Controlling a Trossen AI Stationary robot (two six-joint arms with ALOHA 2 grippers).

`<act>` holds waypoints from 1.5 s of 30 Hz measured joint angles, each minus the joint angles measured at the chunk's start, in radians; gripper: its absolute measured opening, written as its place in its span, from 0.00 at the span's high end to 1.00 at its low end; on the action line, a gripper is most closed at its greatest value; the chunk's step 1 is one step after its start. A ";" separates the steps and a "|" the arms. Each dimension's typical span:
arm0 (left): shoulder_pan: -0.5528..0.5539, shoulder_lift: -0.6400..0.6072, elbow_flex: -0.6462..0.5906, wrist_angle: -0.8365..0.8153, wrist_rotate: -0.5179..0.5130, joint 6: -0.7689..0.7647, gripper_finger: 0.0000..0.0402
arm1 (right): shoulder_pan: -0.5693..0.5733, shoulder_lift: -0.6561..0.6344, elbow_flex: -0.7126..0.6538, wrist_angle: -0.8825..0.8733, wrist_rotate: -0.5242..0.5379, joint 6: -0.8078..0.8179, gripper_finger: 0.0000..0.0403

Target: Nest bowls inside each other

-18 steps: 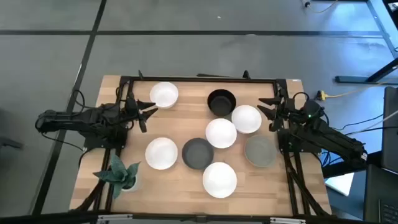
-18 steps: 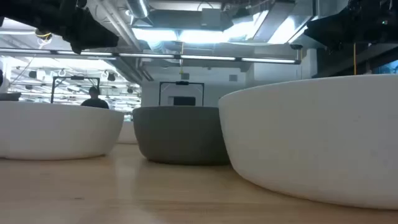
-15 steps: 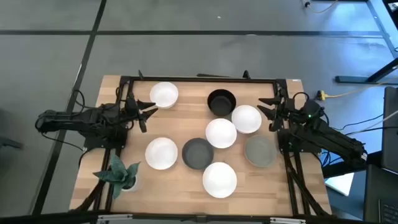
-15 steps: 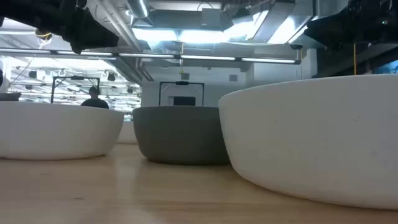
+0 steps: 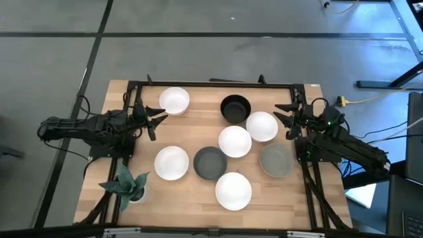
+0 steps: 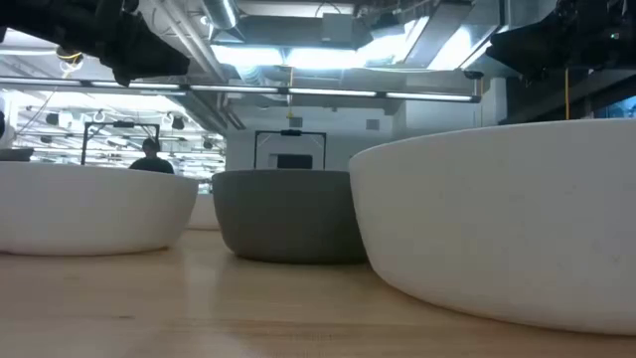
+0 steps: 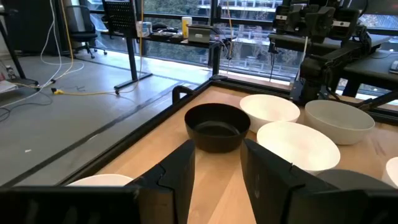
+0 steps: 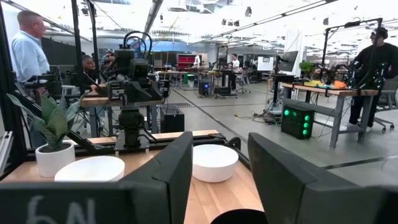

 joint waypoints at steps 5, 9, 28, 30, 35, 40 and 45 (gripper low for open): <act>0.000 0.000 0.000 0.000 0.000 0.000 0.69 | 0.000 0.000 0.000 0.000 0.000 0.000 0.61; 0.000 0.000 0.000 0.000 0.000 0.000 0.69 | 0.000 0.000 0.000 0.000 0.000 0.001 0.61; 0.000 0.000 0.000 0.000 0.000 0.000 0.69 | 0.000 0.000 0.000 0.000 0.000 0.002 0.61; 0.000 0.000 0.000 0.000 0.000 0.000 0.69 | 0.000 0.000 0.000 0.000 0.000 0.000 0.61; 0.000 0.000 0.000 0.000 0.000 0.000 0.69 | 0.000 0.000 0.000 0.000 0.000 0.001 0.61; 0.000 0.000 0.000 0.000 0.000 0.000 0.69 | 0.000 0.000 0.000 0.008 0.000 0.000 0.61; 0.000 0.000 0.000 0.000 0.000 0.000 0.69 | 0.000 0.000 0.000 0.030 0.000 0.003 0.61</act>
